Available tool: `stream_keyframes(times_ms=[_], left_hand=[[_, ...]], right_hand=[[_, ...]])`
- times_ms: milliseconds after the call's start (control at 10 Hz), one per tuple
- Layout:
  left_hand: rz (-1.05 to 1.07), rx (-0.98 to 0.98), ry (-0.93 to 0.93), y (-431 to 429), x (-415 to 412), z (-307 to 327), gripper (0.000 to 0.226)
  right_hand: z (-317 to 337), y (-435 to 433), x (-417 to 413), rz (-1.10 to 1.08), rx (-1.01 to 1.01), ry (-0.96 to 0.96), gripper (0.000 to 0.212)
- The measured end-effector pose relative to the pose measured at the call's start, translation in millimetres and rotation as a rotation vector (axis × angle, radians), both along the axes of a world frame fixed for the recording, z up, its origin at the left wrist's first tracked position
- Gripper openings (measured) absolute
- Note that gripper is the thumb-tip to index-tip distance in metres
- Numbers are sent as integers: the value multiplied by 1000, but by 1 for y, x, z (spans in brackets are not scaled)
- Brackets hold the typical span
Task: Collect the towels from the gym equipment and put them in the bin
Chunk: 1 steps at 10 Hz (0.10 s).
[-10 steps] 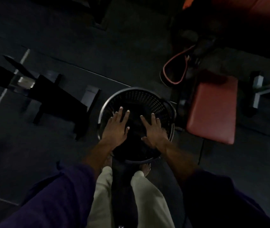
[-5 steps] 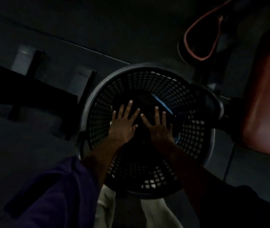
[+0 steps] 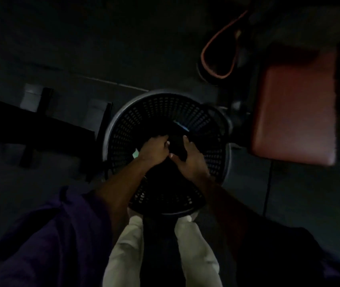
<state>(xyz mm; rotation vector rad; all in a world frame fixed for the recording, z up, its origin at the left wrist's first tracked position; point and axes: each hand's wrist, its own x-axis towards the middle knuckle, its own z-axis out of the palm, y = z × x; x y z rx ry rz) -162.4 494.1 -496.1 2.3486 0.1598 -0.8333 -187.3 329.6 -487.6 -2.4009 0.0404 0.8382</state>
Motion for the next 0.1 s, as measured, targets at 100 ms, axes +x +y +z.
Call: stream_keyframes(times_ms=[100], left_hand=[[86, -208, -19, -45, 6, 102, 39]], right_hand=[[95, -31, -22, -534, 172, -15, 80]])
